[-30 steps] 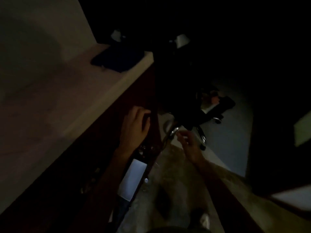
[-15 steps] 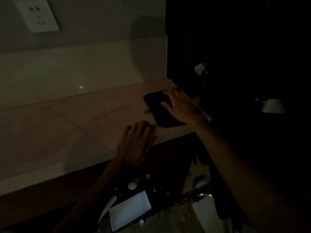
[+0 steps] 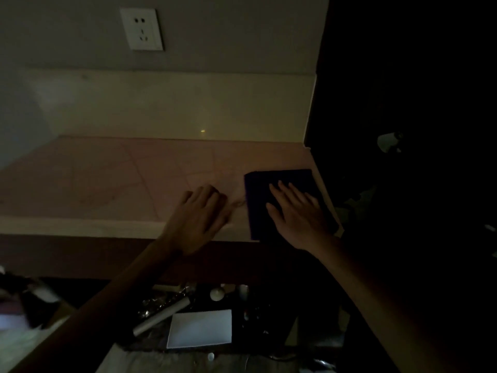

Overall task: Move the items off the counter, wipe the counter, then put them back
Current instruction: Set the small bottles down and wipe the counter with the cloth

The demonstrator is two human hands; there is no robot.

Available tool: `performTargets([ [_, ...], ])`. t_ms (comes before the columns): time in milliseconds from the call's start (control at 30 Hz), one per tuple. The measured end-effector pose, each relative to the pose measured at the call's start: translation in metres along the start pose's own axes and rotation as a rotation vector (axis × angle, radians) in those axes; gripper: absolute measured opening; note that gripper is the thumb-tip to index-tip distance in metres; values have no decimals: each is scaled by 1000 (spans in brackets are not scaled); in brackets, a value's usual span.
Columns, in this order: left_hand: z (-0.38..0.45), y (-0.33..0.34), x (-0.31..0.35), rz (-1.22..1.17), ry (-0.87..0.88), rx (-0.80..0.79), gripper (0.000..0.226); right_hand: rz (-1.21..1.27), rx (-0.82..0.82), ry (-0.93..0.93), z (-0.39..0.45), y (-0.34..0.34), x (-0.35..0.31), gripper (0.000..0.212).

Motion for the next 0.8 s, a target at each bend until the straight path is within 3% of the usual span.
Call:
performTargets([
  [167, 4, 3, -19, 17, -21, -108, 48, -9, -79, -64, 51, 3, 4, 58],
  [500, 7, 13, -32, 1, -22, -89, 46, 0, -73, -38, 213, 21, -16, 59],
  [667, 4, 13, -34, -21, -19, -94, 46, -17, -66, -1, 181, 22, -23, 61],
  [800, 2, 9, -35, -94, -61, -60, 49, -23, -80, -7, 100, 13, -28, 60],
])
Point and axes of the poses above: each hand's wrist, its own z-axis towards the middle knuckle, its own y-axis out of the palm, x = y × z, the point moved 4 cm from there along z, towards the middle knuckle, and after that the axes turned 11 degrees about y, right-handed, at the moved point
